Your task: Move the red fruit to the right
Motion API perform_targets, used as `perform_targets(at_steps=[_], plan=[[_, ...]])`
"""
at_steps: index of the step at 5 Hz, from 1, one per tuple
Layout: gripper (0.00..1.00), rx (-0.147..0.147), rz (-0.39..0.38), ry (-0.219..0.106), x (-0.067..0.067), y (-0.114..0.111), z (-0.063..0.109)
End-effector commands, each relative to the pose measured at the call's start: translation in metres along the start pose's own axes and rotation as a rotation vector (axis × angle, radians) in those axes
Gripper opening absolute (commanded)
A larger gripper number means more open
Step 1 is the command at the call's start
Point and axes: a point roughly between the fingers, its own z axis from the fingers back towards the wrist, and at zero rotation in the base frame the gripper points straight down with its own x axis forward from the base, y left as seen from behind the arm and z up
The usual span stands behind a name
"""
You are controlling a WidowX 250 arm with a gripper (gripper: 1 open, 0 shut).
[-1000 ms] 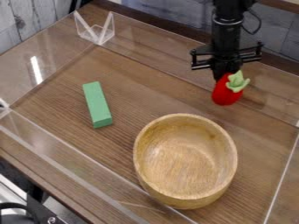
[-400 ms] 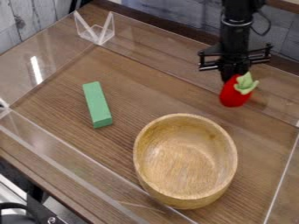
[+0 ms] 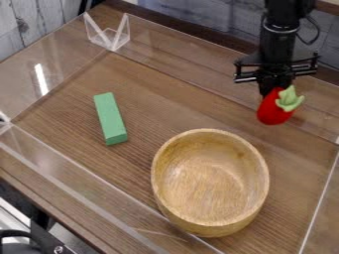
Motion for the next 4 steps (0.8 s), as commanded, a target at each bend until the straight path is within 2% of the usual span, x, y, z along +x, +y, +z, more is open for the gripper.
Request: perform_targets(at_steps=[1,3,4], plan=[[0.0,-0.065,0.024,-0.095,0.003,-0.014,0.035],[0.0,-0.047,-0.125,-0.091,0.006,-0.008,0.024],[0.0,-0.03,-0.068,-0.099,0.008,-0.006,0.02]])
